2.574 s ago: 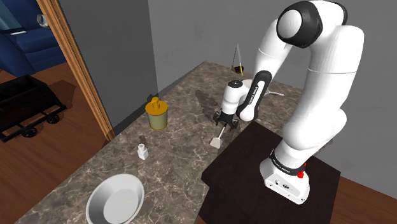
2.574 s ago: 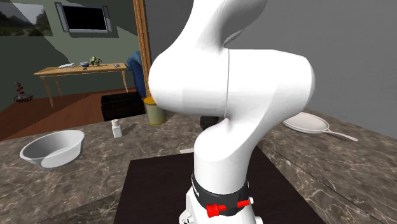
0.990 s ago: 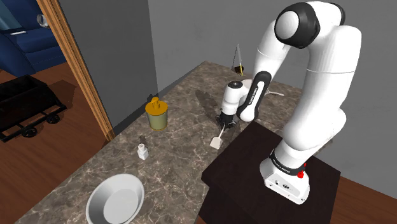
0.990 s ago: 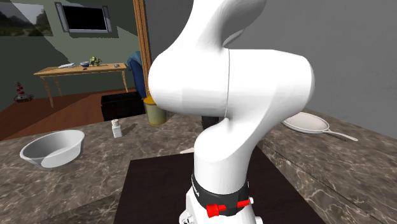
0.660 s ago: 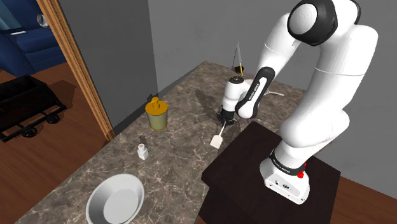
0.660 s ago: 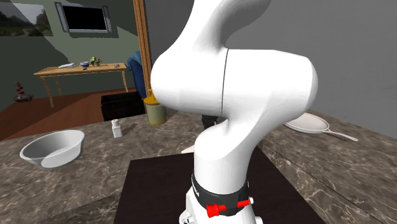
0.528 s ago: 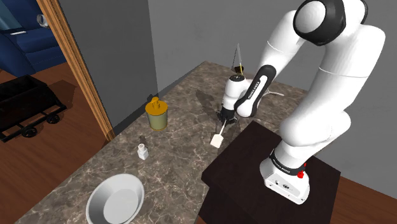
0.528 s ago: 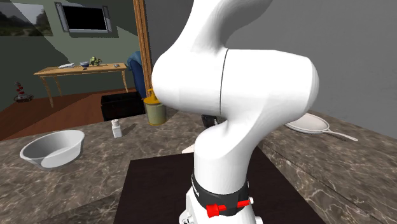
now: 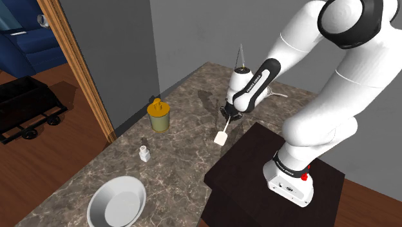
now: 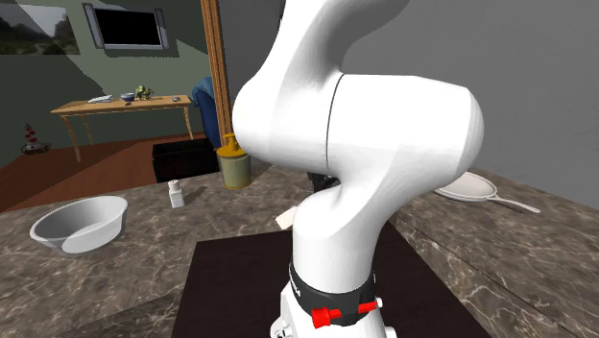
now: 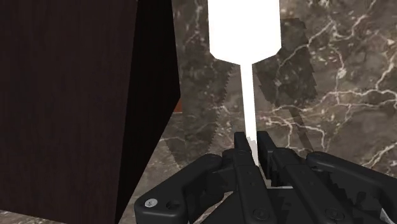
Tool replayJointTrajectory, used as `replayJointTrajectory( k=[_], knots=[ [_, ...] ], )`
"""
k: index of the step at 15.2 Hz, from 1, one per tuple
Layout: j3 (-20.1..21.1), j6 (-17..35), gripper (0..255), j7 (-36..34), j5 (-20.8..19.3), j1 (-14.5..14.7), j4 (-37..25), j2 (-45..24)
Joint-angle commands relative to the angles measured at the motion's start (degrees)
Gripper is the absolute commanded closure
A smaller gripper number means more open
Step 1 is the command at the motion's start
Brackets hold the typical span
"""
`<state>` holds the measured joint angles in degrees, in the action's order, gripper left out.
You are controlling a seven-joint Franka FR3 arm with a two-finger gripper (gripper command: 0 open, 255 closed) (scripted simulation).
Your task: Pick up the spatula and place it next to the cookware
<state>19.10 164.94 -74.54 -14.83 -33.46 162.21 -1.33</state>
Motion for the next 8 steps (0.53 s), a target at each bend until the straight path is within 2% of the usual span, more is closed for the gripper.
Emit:
replayJointTrajectory(
  k=[1,3,4,8],
  knots=[
    [1.07,-1.93,255,3.76,5.23,0.22,0.65,2.89],
    [1.07,-3.96,255,6.34,8.75,1.09,0.84,5.33],
    [0.94,-4.35,255,6.74,9.29,1.36,0.86,5.77],
    [-2.74,-5.18,255,11.37,6.16,-2.52,-4.06,1.72]
  ],
)
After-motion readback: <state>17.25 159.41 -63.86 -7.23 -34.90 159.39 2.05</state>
